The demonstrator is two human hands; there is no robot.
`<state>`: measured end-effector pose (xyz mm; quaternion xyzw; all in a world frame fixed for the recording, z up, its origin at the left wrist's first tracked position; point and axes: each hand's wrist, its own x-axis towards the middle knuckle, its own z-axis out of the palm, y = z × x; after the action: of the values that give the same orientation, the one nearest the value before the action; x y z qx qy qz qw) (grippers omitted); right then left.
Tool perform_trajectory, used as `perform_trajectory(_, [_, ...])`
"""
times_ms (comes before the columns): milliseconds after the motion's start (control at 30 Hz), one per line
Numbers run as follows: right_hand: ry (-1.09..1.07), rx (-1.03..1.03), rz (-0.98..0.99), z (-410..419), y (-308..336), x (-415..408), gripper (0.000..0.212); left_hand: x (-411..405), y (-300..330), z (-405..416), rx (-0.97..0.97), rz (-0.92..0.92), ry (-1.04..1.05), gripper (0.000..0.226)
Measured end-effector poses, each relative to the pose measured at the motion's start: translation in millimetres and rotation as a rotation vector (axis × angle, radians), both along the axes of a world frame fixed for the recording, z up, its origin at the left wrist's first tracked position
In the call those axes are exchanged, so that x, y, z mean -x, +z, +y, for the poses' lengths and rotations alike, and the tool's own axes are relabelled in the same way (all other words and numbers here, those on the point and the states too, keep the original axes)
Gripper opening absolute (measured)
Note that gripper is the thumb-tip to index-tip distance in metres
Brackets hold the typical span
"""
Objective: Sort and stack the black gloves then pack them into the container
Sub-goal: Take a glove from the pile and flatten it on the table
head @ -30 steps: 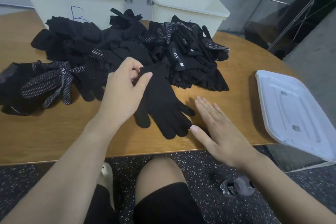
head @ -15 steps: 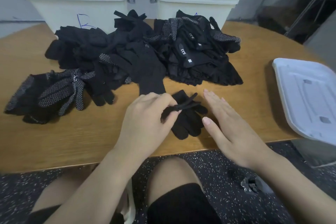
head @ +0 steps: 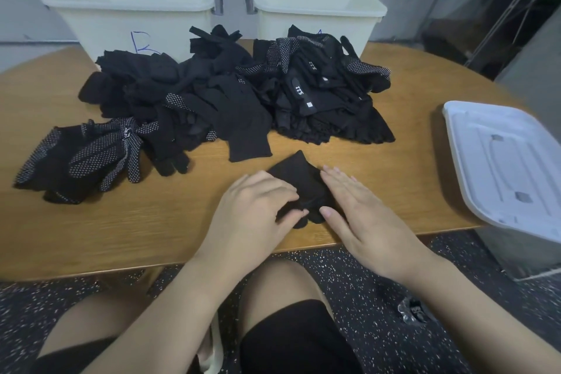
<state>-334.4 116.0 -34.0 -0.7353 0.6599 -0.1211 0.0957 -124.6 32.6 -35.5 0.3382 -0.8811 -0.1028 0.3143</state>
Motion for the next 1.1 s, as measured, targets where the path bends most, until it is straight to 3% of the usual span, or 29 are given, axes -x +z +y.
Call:
perform_trajectory(100, [-0.008, 0.021, 0.053, 0.0, -3.7, -1.7, 0.071, -3.9, 4.1, 0.5, -0.023, -0.038, -0.044, 0.049])
perform_trajectory(233, [-0.030, 0.036, 0.093, 0.1, -6.0, -4.7, 0.070, -7.3, 11.3, -5.8, -0.019, -0.031, -0.021, 0.043])
perform_trajectory(500, [-0.070, 0.017, 0.004, 0.5, 5.1, -6.8, 0.074, 13.9, 2.5, -3.6, -0.143, -0.369, -0.008, 0.074])
perform_trajectory(633, [-0.111, 0.021, 0.032, -9.6, 11.4, -12.3, 0.075, 8.6, 1.3, -6.5, -0.155, -0.447, -0.018, 0.076])
perform_trajectory(833, [0.040, -0.043, 0.053, -26.8, 7.8, -18.0, 0.074, -14.1, 4.2, -13.5, -0.170, -0.500, 0.002, 0.077])
perform_trajectory(1000, [0.037, -0.078, 0.100, -28.3, 11.4, -29.8, 0.066, -34.5, 0.3, -5.0, -0.177, -0.426, 0.188, 0.081])
perform_trajectory(1100, [0.023, -0.077, 0.087, -25.5, 13.0, -41.2, 0.068, -47.7, 0.6, 2.4, -0.123, -0.399, 0.215, 0.072])
